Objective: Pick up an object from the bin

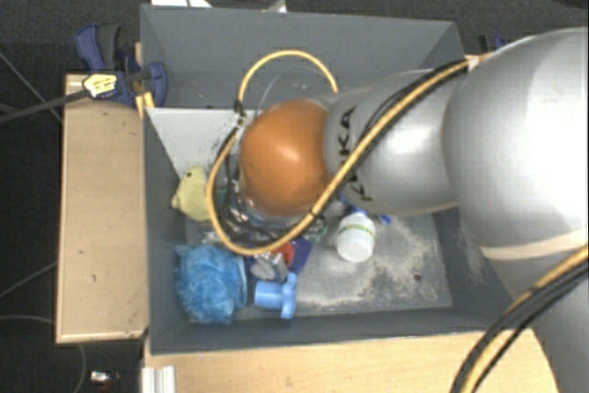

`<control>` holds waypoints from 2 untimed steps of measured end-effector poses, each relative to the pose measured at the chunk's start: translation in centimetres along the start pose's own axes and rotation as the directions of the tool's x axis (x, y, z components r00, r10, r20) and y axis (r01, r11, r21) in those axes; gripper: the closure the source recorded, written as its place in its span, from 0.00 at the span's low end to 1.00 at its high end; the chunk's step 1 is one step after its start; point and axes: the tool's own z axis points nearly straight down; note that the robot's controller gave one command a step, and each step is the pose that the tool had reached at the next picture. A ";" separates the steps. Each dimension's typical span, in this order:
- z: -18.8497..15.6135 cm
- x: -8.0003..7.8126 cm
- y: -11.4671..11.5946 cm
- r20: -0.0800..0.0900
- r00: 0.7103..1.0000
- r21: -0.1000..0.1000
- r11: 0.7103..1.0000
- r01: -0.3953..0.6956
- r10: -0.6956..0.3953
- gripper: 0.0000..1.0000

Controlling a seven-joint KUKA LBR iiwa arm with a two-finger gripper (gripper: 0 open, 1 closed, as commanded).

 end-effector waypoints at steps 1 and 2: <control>-0.5 0.6 -0.3 -0.004 0.987 -0.004 0.987 0.159 -0.159 0.00; -8.2 -2.3 -0.4 -0.004 0.991 -0.004 0.991 0.131 -0.131 0.00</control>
Offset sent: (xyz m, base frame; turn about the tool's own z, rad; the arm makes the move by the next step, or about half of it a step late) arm 0.0233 0.0265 0.1155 -0.1151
